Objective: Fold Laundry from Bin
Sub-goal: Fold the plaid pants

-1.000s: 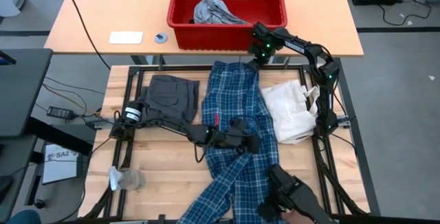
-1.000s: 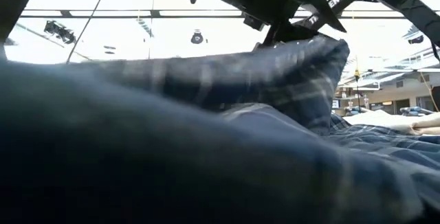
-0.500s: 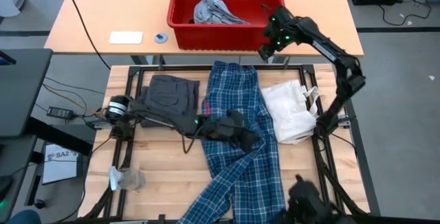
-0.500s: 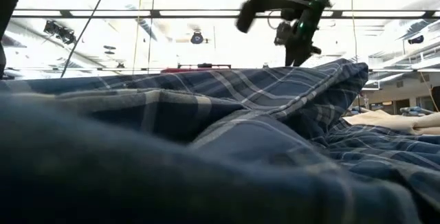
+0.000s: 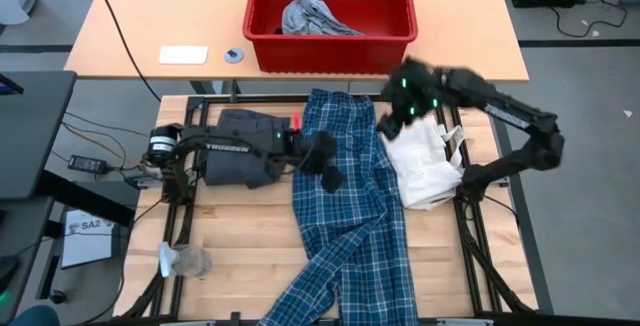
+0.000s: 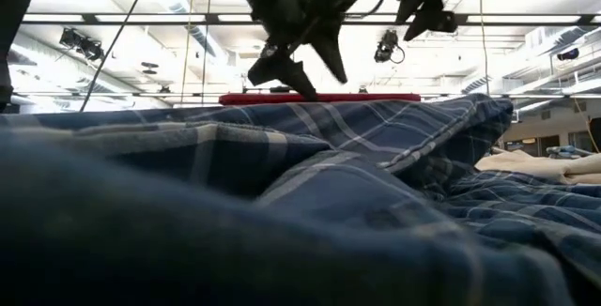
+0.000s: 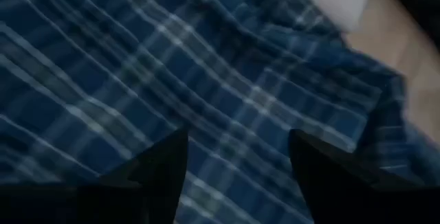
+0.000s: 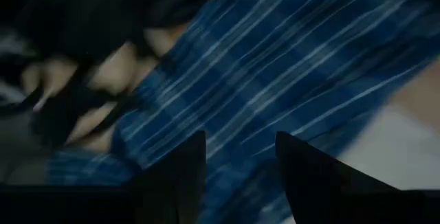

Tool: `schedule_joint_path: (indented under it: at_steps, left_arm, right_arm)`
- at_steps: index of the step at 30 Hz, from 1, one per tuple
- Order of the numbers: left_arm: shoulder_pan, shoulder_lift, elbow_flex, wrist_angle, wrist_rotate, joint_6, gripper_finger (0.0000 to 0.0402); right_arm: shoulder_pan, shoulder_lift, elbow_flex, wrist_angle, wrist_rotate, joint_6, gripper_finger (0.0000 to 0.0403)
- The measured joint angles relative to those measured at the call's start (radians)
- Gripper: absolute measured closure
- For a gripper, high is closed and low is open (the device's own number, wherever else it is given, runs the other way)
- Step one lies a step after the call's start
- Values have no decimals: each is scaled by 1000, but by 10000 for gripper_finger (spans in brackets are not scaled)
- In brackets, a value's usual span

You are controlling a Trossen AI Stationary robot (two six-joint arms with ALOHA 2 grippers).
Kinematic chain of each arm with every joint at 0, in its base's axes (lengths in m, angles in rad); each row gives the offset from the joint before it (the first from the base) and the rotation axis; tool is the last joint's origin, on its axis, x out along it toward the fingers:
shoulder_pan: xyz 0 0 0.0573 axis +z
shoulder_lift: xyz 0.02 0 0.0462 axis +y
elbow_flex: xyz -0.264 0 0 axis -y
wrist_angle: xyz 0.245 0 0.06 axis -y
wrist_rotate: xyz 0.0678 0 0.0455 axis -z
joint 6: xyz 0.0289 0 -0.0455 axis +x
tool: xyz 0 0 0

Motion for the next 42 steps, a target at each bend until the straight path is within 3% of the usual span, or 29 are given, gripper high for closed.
schedule_joint_path:
  at_steps: [4,8,12,15,20,29,36,42]
  left_arm:
    - [86,17,2,63,61,104,146]
    - [141,87,2,126,153,184,146]
    - [174,154,2,115,241,229,146]
    - [207,174,0,7,260,265,146]
    - [299,174,0,-171,259,375,146]
    - [447,173,1,-170,272,416,148]
    - [490,23,2,-246,291,458,174]
    - [482,-154,1,-257,291,435,187]
  right_arm:
    - [171,-102,-186,140,13,198,220]
    - [367,-129,-358,278,115,361,226]
    - [510,-64,-486,402,169,472,235]
    - [562,26,-532,459,192,532,237]
    - [581,183,-523,472,206,545,237]
    - [570,394,-478,505,215,437,237]
    - [489,491,-461,635,173,336,237]
    - [367,557,-367,656,171,208,237]
